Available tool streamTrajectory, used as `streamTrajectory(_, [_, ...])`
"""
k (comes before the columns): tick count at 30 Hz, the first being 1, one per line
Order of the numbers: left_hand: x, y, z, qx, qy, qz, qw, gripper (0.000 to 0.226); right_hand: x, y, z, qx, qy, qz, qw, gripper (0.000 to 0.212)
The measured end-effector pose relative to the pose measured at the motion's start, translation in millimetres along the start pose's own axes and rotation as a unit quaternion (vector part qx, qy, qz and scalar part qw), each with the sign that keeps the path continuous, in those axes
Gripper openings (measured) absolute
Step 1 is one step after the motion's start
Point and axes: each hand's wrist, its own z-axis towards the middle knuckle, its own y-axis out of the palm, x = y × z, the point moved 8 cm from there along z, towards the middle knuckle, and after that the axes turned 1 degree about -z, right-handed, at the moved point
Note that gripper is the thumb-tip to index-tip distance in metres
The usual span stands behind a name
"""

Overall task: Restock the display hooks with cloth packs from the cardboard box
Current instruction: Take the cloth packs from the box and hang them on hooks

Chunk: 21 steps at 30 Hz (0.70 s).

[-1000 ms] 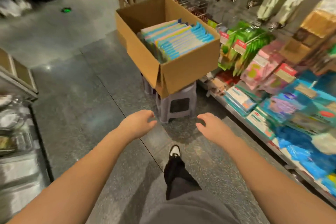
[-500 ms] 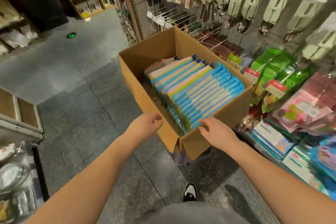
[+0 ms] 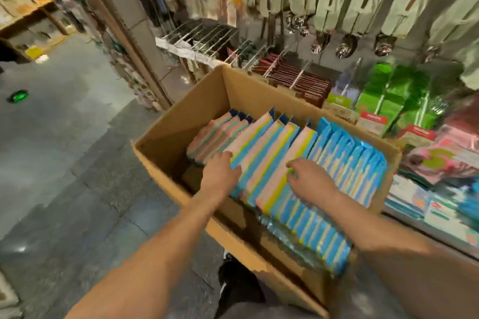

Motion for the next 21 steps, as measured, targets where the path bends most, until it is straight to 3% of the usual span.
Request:
streamTrajectory(4, [-6, 12, 65, -0.050, 0.050, 0.054, 0.996, 0.063, -12, 5, 43, 0.021, 0.073, -0.001, 0.997, 0.038])
streamTrajectory(8, [-10, 41, 113, -0.119, 0.076, 0.062, 0.988, 0.093, -25, 1, 77, 0.102, 0.091, 0.002, 0.991, 0.040])
streamTrajectory(13, [-15, 71, 138, -0.171, 0.077, 0.057, 0.981, 0.121, -34, 28, 93, 0.031, 0.131, -0.064, 0.989, 0.048])
streamTrajectory(21, [-46, 68, 171, -0.190, 0.054, -0.005, 0.980, 0.116, -45, 43, 95, 0.021, 0.167, -0.109, 0.980, 0.047])
